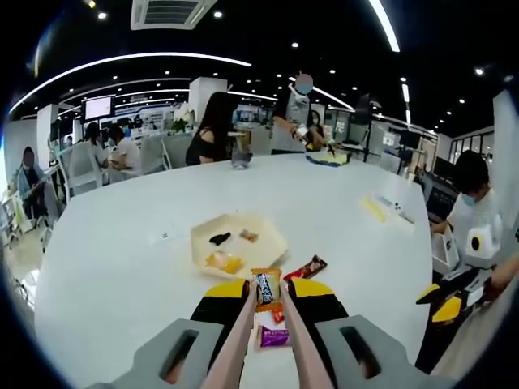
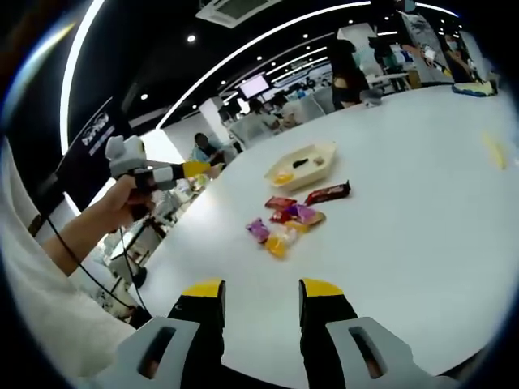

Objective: Place the target food into the container with the food tongs after gripping and lifting it, then release it inside without dropping or visibly crushing the food.

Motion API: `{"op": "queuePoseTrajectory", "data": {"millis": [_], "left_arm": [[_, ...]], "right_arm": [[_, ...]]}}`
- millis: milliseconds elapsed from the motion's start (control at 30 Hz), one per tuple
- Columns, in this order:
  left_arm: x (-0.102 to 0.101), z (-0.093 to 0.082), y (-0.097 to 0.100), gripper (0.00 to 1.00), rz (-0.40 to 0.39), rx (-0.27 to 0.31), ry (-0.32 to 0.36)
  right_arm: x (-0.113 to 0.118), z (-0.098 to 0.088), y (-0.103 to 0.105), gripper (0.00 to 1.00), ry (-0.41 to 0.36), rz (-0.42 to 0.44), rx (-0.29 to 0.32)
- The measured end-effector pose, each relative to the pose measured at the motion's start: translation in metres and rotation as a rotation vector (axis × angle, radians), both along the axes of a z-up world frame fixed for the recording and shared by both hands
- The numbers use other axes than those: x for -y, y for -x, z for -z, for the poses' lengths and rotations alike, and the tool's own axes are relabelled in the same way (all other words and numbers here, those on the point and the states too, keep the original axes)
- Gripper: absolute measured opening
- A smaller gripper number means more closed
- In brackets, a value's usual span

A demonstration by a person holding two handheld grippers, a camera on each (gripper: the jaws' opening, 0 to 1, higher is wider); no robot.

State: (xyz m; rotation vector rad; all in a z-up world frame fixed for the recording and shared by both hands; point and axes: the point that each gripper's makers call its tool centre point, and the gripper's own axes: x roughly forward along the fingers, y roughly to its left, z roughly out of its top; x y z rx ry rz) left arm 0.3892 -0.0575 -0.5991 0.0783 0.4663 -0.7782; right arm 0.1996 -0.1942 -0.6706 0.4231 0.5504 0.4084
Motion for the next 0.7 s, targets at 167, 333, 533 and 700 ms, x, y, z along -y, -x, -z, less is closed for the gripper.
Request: {"op": "queuePoseTrajectory", "data": {"millis": [167, 333, 533, 700], "left_arm": [[0.002, -0.003, -0.003, 0.16, 0.001, 0.002, 0.004], [0.003, -0.004, -0.007, 0.16, -0.002, 0.005, 0.004], [0.003, -0.005, -0.013, 0.16, -0.005, 0.009, 0.007], [0.002, -0.006, -0.018, 0.16, -0.005, 0.013, 0.003]], "right_arm": [[0.000, 0.000, -0.001, 0.36, -0.001, 0.000, -0.002], [0.002, 0.001, -0.002, 0.36, -0.004, 0.005, -0.004], [0.003, 0.001, -0.003, 0.36, 0.000, 0.003, -0.006], [0.004, 0.002, -0.003, 0.36, 0.000, 0.006, -0.008]]}}
